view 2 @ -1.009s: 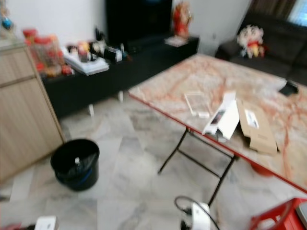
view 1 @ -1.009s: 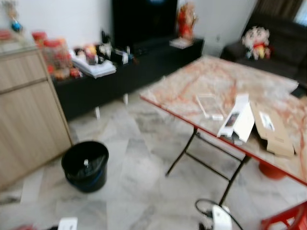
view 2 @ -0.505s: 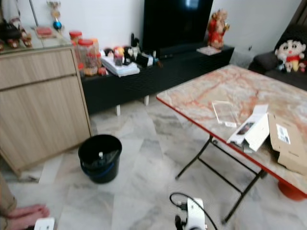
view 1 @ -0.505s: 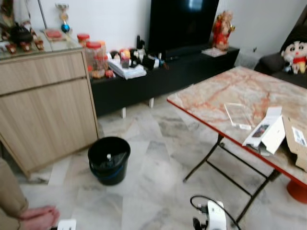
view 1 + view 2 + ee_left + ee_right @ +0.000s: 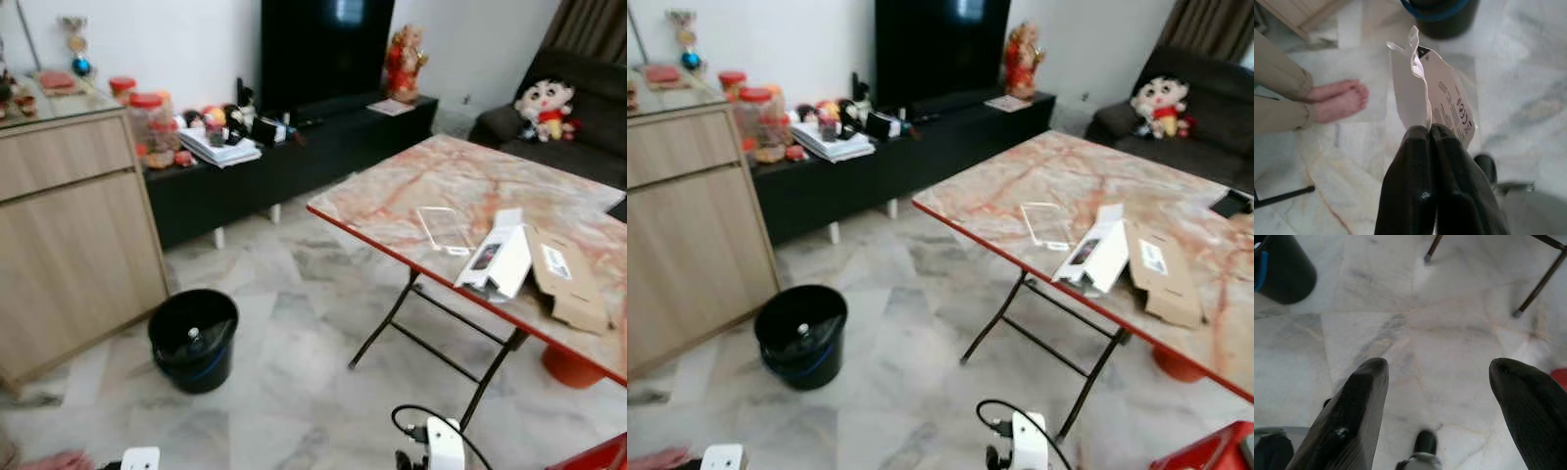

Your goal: Picking trash to rubbish bin

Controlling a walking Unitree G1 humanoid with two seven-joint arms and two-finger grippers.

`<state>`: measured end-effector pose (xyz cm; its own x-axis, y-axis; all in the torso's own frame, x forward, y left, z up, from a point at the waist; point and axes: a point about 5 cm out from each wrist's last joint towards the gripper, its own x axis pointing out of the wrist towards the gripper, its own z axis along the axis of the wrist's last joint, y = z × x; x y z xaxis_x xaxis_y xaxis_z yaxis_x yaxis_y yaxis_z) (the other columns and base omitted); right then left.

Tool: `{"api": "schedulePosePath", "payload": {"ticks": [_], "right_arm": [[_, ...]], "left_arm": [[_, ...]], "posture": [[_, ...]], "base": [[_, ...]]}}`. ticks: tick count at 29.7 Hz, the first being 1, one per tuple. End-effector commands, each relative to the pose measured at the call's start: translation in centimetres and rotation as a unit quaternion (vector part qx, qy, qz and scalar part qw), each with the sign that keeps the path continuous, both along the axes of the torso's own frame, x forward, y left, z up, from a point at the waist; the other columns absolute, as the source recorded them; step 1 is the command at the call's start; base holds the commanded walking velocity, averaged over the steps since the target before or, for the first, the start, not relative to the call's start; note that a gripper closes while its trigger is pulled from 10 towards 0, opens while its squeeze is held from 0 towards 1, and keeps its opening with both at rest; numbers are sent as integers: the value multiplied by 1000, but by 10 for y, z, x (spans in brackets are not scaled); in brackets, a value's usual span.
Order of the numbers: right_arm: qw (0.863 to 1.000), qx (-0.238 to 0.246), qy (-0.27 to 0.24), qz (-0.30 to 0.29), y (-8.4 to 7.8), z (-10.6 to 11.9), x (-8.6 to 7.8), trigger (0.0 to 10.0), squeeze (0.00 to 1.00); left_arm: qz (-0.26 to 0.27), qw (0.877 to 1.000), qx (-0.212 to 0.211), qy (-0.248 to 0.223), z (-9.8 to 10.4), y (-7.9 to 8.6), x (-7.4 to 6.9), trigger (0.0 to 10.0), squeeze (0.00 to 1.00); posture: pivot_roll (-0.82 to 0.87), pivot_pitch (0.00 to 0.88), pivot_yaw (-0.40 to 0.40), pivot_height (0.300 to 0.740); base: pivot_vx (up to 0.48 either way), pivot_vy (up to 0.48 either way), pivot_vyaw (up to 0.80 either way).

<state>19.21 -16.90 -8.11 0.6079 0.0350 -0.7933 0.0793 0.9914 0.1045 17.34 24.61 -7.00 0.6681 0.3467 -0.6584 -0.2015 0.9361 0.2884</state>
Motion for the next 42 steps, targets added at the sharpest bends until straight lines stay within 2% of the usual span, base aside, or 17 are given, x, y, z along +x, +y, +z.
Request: {"api": "schedulePosePath", "payload": {"ticks": [1, 5, 10, 23, 28, 32, 42], "right_arm": [[1000, -3, -11, -1, -4, 3, 5, 10000, 0], [1000, -8, -11, 10, -3, 3, 5, 10000, 0], [1000, -8, -12, 11, -2, 3, 4, 10000, 0], [1000, 3, -12, 3, 0, 3, 4, 10000, 0], [1000, -3, -14, 18, 2, 3, 4, 10000, 0], [1000, -1, -15, 18, 4, 3, 6, 10000, 0], [1000, 1, -13, 17, 5, 3, 6, 10000, 0]], "left_arm": [[-4, 1000, -3, 14, -4, -3, -5, 10000, 0], [-4, 1000, -3, 15, -4, -3, -6, 10000, 0], [-4, 1000, -2, 17, -4, -2, -7, 10000, 0], [3, 1000, -1, 14, -3, 1, -6, 10000, 0], [6, 1000, -1, 15, -4, 1, -8, 10000, 0], [7, 1000, -1, 14, -3, 1, -7, 10000, 0], [10, 1000, -1, 10, -2, 2, -5, 10000, 0]], "posture": [[25, 0, -78, 740], [26, 0, -78, 740], [27, 0, -77, 740], [32, 0, -80, 740], [34, 0, -80, 740], [39, 6, -78, 740], [50, 14, -83, 740]], "base": [[472, 0, 0], [478, 0, 0], [474, 0, 750], [476, 0, 0], [472, 0, 0], [474, 0, 800], [474, 0, 0]]}}
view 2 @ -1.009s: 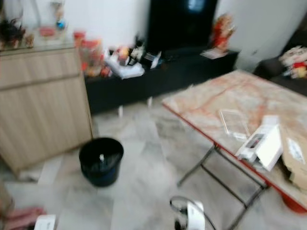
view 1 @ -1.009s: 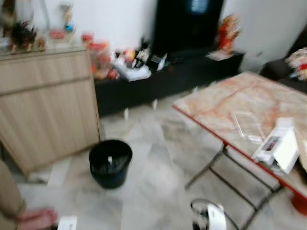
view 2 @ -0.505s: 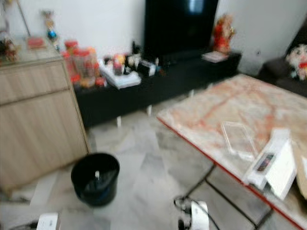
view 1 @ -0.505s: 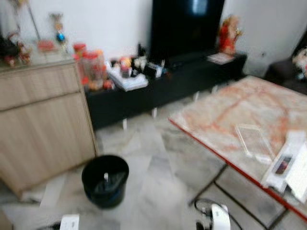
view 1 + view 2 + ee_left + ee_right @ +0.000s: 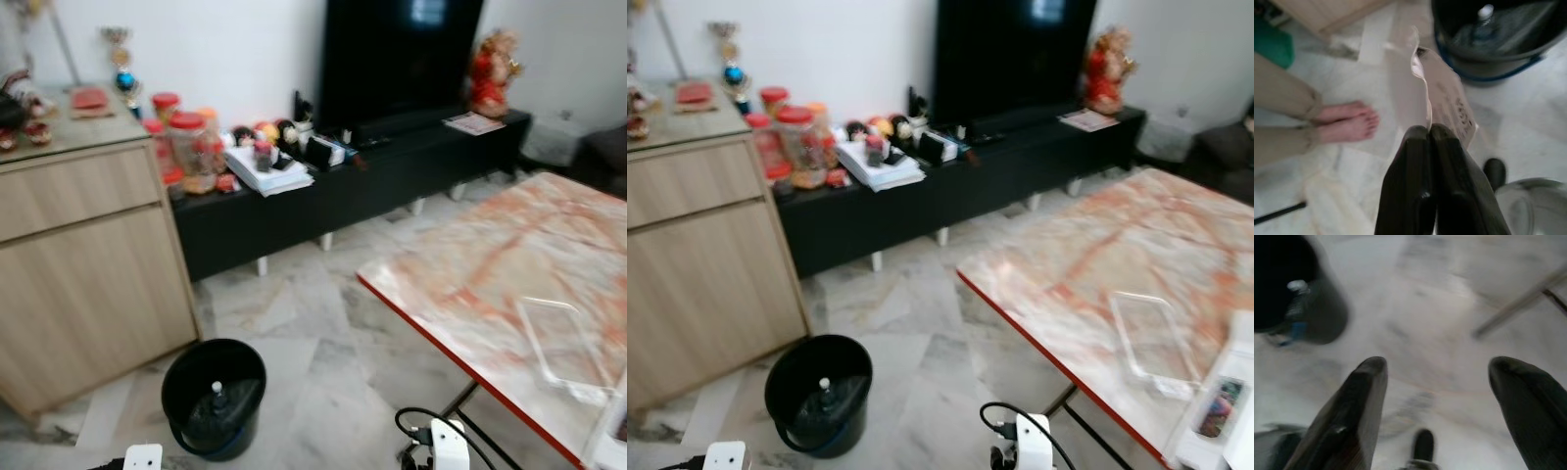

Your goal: Picking trash to rubbish bin

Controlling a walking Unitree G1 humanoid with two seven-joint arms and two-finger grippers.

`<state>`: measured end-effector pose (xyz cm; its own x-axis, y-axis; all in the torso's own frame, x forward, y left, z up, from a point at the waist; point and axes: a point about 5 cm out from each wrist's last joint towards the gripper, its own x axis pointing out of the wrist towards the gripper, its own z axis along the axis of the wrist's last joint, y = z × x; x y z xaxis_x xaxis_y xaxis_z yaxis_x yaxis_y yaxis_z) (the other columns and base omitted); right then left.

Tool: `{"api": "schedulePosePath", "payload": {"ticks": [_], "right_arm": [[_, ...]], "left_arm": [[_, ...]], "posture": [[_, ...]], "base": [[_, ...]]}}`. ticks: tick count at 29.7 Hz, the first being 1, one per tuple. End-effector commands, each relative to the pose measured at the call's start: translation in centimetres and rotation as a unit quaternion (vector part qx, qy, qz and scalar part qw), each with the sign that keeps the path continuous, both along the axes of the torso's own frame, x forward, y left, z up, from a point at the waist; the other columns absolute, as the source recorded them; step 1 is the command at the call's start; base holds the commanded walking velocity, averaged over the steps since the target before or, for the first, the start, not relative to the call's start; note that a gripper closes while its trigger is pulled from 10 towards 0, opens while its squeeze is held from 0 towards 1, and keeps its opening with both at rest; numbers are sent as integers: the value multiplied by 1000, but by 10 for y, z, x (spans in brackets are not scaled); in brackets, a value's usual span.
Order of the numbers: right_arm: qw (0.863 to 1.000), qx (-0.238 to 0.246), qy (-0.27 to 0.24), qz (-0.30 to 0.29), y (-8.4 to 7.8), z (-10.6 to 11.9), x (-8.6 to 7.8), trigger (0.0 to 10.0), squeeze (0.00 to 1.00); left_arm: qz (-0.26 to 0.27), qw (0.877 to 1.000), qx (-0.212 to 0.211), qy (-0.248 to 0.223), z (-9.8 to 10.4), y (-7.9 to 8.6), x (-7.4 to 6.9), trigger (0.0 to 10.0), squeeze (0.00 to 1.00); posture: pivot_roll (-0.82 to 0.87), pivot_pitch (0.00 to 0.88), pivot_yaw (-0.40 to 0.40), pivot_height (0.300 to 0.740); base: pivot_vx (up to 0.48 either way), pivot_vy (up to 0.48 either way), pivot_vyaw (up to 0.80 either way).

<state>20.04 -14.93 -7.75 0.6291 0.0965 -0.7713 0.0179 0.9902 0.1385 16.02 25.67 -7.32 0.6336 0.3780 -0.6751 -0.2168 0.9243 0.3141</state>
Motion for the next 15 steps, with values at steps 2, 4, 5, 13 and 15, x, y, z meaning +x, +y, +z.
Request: {"api": "schedulePosePath", "payload": {"ticks": [2, 4, 5, 13, 15], "right_arm": [[1000, -17, 1, -5, -14, 0, -2, 10000, 0], [1000, -18, 1, -4, -14, 0, -2, 10000, 0], [1000, -19, 2, -2, -14, -1, -2, 10000, 0], [1000, -18, 4, 2, -13, -1, -3, 10000, 0], [1000, -16, 3, -1, -13, -1, -4, 10000, 0]], "left_arm": [[-5, 1000, -11, -9, 1, -9, 8, 10000, 0], [-5, 1000, -11, -9, 1, -9, 8, 10000, 0], [-4, 1000, -11, -9, 1, -9, 8, 10000, 0], [-5, 1000, -10, -11, 2, -9, 10, 10000, 0], [-6, 1000, -10, -12, 2, -9, 10, 10000, 0]], "posture": [[49, 17, -83, 740], [49, 17, -83, 740], [49, 17, -83, 740], [50, 23, -86, 740], [50, 23, -86, 740]], "base": [[471, 0, 262], [469, 0, 662], [472, 0, 800], [472, 0, 800], [463, 0, 638]]}}
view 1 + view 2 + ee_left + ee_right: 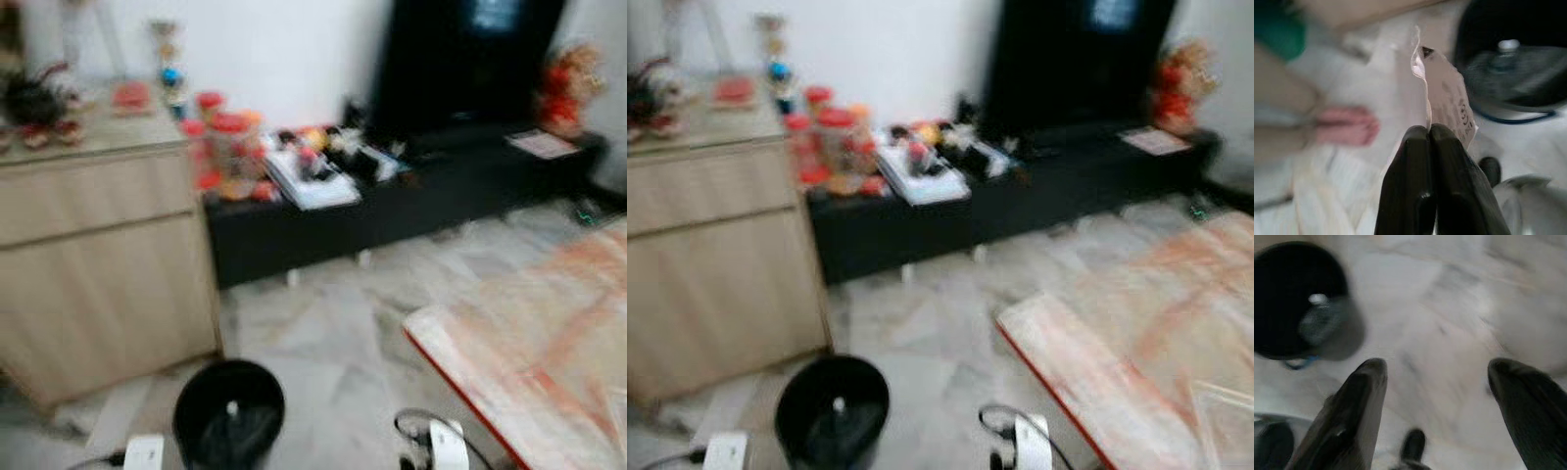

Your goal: Picking trash to rubbish bin

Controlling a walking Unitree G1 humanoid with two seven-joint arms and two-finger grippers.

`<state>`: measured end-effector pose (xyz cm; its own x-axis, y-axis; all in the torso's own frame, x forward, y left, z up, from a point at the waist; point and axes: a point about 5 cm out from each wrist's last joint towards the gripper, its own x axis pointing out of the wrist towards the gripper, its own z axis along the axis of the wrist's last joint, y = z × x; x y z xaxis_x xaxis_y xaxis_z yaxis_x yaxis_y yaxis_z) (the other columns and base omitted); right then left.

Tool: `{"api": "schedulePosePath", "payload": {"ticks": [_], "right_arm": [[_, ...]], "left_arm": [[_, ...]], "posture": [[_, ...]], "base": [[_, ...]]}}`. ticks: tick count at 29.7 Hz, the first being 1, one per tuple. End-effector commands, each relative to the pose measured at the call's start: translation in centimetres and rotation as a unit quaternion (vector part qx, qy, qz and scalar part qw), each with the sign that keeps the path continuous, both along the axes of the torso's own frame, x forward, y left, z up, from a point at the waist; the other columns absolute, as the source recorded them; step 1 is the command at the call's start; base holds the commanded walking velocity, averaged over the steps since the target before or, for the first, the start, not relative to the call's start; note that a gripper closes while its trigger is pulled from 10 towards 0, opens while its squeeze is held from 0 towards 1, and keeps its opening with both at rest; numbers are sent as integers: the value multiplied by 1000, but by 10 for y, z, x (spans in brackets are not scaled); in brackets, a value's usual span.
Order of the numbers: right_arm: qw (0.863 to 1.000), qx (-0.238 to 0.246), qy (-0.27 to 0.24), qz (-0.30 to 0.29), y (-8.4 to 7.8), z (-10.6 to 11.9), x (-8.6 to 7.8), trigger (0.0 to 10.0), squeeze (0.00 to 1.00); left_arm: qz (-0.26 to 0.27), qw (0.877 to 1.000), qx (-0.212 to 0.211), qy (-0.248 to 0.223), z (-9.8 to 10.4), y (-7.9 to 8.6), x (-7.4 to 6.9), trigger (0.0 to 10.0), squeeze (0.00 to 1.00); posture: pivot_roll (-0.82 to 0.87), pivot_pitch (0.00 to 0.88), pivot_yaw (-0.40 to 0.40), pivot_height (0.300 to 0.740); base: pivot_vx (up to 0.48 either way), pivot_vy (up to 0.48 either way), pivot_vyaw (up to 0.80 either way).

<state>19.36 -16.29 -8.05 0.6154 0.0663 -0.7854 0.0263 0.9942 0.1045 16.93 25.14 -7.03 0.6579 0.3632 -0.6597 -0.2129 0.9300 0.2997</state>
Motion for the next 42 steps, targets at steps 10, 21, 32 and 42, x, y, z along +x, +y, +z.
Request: {"api": "schedulePosePath", "payload": {"ticks": [10, 21, 32, 42], "right_arm": [[1000, 9, -4, 18, 2, 2, 3, 10000, 0], [992, 16, -25, 123, 9, 11, 18, 10000, 0], [973, 52, -78, 211, 32, 36, 53, 10000, 0], [942, 114, -132, 286, 66, 67, 82, 10000, 0]], "left_arm": [[-9, 1000, -7, -7, 1, -6, 5, 10000, 0], [-32, 997, -5, -77, 23, -6, 43, 10000, 0], [-137, 979, -64, -140, 53, -41, 96, 10000, 0], [-225, 949, -155, -156, 64, -92, 117, 10000, 0]], "posture": [[49, 26, -89, 740], [43, 20, -89, 740], [32, 0, -89, 740], [30, 9, -97, 740]], "base": [[207, 0, 0], [0, 0, 0], [0, 0, 0], [0, 0, 0]]}}
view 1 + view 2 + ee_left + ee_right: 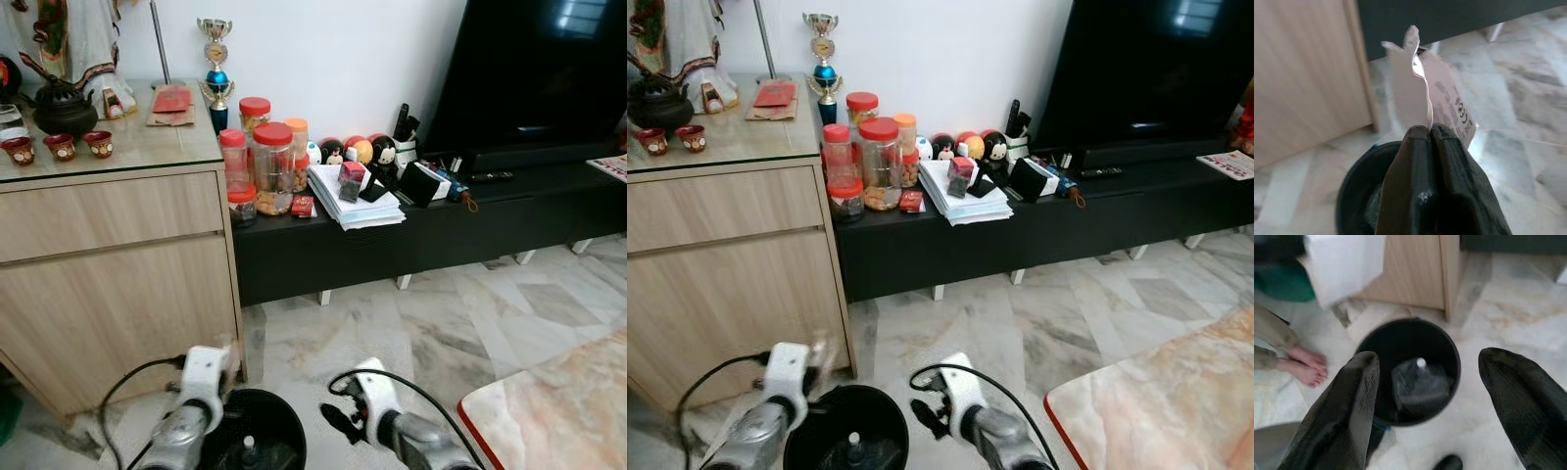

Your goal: Picking trash to rubbish bin

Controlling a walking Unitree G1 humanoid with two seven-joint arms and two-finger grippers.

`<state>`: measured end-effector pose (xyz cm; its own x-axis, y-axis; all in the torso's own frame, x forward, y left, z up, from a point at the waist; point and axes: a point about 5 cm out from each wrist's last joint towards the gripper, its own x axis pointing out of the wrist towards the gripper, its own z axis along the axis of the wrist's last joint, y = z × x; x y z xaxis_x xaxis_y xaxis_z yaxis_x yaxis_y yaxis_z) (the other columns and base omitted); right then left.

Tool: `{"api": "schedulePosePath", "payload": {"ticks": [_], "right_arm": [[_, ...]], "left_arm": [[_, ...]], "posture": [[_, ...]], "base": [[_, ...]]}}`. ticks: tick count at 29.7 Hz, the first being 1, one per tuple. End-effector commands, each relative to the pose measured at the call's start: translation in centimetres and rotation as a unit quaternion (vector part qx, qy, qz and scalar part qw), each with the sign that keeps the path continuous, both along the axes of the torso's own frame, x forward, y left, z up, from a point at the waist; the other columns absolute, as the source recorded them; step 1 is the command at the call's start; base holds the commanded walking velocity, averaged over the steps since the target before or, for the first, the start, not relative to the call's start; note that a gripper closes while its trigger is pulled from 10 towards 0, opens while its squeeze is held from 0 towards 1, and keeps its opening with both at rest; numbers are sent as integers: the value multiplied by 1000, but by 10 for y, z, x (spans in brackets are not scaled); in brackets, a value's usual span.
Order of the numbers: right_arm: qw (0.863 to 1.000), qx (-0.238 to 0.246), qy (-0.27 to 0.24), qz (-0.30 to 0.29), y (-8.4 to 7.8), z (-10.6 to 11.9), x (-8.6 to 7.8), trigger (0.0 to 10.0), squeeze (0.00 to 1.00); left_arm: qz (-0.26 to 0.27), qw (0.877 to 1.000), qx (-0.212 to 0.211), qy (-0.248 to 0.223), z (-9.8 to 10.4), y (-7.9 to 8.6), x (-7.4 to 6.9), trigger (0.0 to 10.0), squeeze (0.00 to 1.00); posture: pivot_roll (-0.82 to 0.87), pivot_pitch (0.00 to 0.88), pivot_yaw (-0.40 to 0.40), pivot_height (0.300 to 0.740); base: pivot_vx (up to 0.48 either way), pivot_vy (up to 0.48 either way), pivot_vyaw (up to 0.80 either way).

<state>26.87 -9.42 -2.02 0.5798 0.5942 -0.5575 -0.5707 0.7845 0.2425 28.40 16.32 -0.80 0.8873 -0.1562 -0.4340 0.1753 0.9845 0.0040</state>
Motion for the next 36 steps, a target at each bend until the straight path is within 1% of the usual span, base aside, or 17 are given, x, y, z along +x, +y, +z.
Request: {"api": "schedulePosePath", "payload": {"ticks": [1, 6, 11, 12, 14, 15, 22, 30, 31, 33, 34, 35, 36], "right_arm": [[1000, 9, -10, -7, -2, 7, 7, 10000, 0], [999, 24, -23, 12, 4, 14, 13, 10000, 0], [999, 27, -29, 13, 6, 17, 15, 10000, 0], [999, 28, -30, 14, 7, 17, 16, 10000, 0], [999, 28, -30, 14, 7, 17, 16, 10000, 0], [999, 30, -29, 15, 8, 17, 15, 10000, 0], [999, 35, -25, 18, 9, 15, 12, 10000, 0], [999, 33, -22, 14, 8, 13, 11, 10000, 0], [999, 32, -21, 13, 7, 13, 10, 10000, 0], [999, 31, -20, 12, 7, 13, 10, 10000, 0], [1000, 20, -18, -3, 3, 9, 8, 10000, 0], [1000, 20, -18, -3, 3, 9, 8, 10000, 0], [1000, 11, -16, -13, 0, 7, 7, 10000, 0]], "left_arm": [[-9, 1000, -9, 3, 1, -4, 2, 10000, 0], [-29, 999, -26, 7, 1, -11, 2, 10000, 0], [-25, 999, -36, 13, 0, -10, 1, 10000, 0], [-22, 999, -40, 16, -1, -8, 0, 10000, 43], [-21, 999, -43, 17, -1, -8, 0, 10000, 43], [-21, 999, -44, 18, -1, -8, 0, 10000, 1000], [-24, 998, -46, 20, -1, -7, 0, 10000, 1000], [-21, 999, -38, 18, -1, -5, 0, 10000, 1000], [-19, 999, -34, 17, -1, -4, 0, 10000, 212], [-18, 999, -32, 17, -1, -3, 0, 10000, 212], [-7, 1000, -21, 17, -2, 2, -1, 10000, 0], [-7, 1000, -21, 17, -2, 2, -1, 10000, 0], [1, 1000, -13, 18, -3, 7, -2, 10000, 0]], "posture": [[30, 9, -97, 740], [28, 24, -95, 740], [31, 28, -94, 740], [34, 29, -94, 740], [34, 29, -94, 740], [34, 30, -92, 740], [34, 32, -91, 740], [36, 34, -91, 740], [36, 34, -91, 740], [36, 34, -91, 740], [37, 34, -92, 740], [37, 34, -92, 740], [39, 35, -91, 740]], "base": [[0, 0, 0], [0, 0, 0], [0, 0, 0], [0, 0, 0], [0, 0, 0], [0, 0, 0], [0, 0, 0], [0, 0, 0], [0, 0, 0], [0, 0, 0], [0, 0, 0], [0, 0, 0], [0, 0, 0]]}}
